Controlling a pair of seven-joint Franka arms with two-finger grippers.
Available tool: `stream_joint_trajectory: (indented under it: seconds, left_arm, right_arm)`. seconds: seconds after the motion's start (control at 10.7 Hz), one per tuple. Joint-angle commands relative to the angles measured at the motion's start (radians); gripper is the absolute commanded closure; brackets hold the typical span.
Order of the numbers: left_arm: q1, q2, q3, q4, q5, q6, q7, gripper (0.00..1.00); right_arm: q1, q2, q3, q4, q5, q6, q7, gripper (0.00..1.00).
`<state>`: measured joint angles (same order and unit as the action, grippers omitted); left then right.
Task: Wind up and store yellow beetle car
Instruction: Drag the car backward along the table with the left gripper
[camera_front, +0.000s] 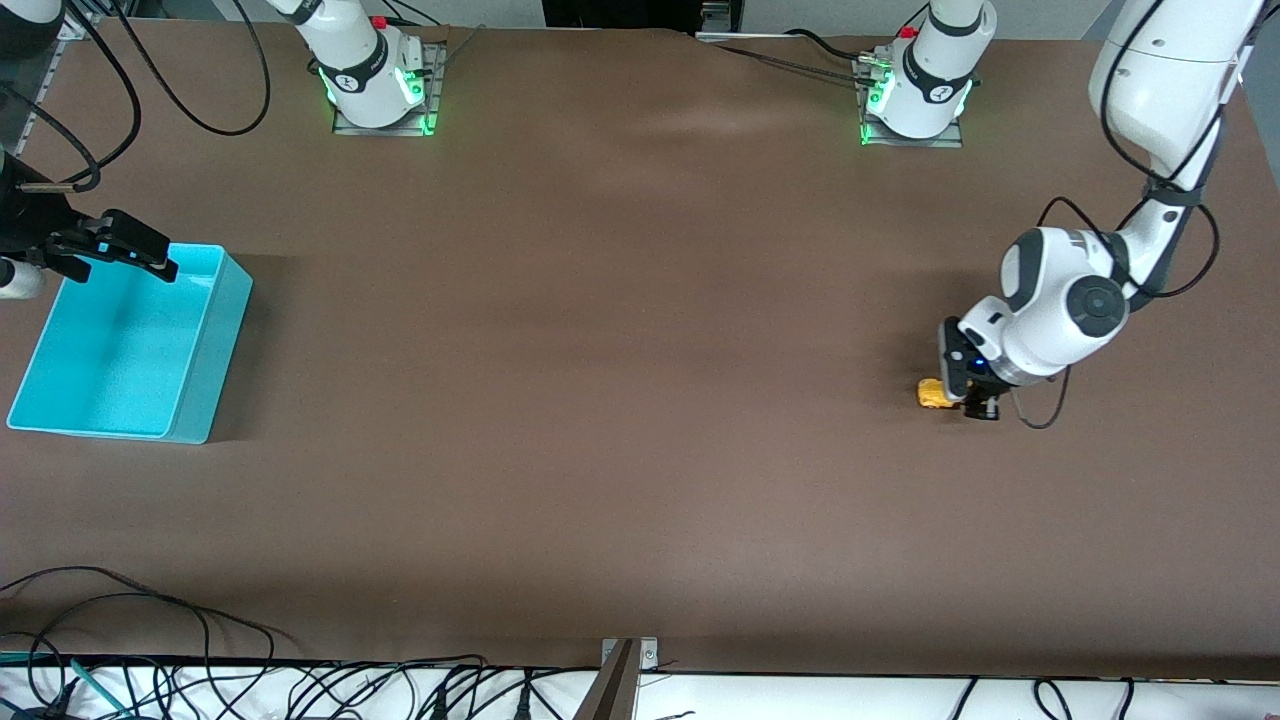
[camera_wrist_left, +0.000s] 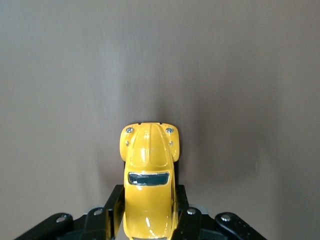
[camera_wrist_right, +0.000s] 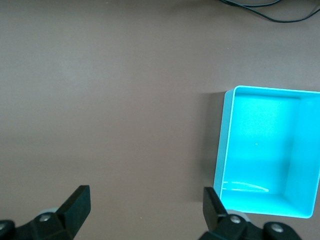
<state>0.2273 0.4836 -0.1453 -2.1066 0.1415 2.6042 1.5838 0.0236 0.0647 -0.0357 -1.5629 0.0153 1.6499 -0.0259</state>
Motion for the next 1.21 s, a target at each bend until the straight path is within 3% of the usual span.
stream_joint_trajectory:
  seconds: [0.0, 0.56, 1.12]
  left_arm:
    - [0.097, 0.065, -0.004, 0.022, 0.027, 0.002, 0.105, 0.96]
    - [0.193, 0.072, 0.000, 0.054, 0.027, 0.002, 0.212, 0.96]
    - [0.214, 0.075, 0.000, 0.071, 0.027, 0.002, 0.231, 0.92]
  right_arm:
    - [-0.004, -0.008, 0.002, 0.001, -0.017, -0.002, -0.003, 0.00]
    - [-0.004, -0.006, 0.002, 0.001, -0.017, -0.002, -0.003, 0.00]
    - [-0.004, -0.006, 0.000, 0.001, -0.017, -0.002, -0.003, 0.00]
